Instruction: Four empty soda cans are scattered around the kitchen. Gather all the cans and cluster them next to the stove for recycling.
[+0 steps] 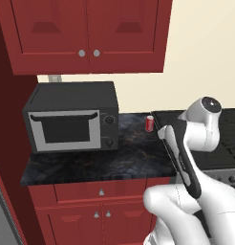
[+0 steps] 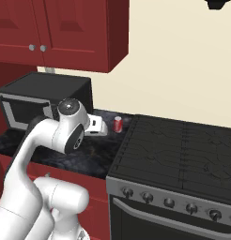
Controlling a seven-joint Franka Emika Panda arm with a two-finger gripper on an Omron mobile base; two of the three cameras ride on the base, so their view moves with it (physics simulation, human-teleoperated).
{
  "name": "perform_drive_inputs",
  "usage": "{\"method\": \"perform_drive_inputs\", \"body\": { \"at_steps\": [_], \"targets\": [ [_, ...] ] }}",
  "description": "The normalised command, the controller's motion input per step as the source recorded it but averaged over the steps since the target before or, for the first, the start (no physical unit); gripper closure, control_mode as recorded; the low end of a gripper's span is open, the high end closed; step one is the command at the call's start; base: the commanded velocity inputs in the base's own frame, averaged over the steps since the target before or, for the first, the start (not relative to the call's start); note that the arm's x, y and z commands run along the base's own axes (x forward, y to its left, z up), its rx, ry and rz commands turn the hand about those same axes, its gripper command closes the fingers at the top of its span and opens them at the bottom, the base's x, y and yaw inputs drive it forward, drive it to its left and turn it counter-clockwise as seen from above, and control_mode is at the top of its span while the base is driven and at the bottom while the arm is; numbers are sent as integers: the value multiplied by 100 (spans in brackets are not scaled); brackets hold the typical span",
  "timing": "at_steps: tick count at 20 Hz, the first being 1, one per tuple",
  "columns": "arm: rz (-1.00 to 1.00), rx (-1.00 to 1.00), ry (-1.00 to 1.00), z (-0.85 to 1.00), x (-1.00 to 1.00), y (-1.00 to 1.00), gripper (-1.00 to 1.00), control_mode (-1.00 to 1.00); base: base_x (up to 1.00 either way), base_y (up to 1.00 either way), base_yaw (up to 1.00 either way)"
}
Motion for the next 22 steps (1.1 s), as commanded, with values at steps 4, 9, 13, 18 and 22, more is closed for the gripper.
{"method": "perform_drive_inputs", "body": {
  "at_steps": [4,9,13,18,22],
  "targets": [
    [-4,-1,0,8,-52,19,-100,-100,0,0,0],
    [-2,-2,8,0,-1,12,-100,-100,0,0,0],
    [0,0,13,0,20,-3,-100,-100,0,0,0],
    [0,1,8,0,11,-22,-100,-100,0,0,0],
    [0,0,1,0,0,-9,-100,100,0,-7,0]
  ]
}}
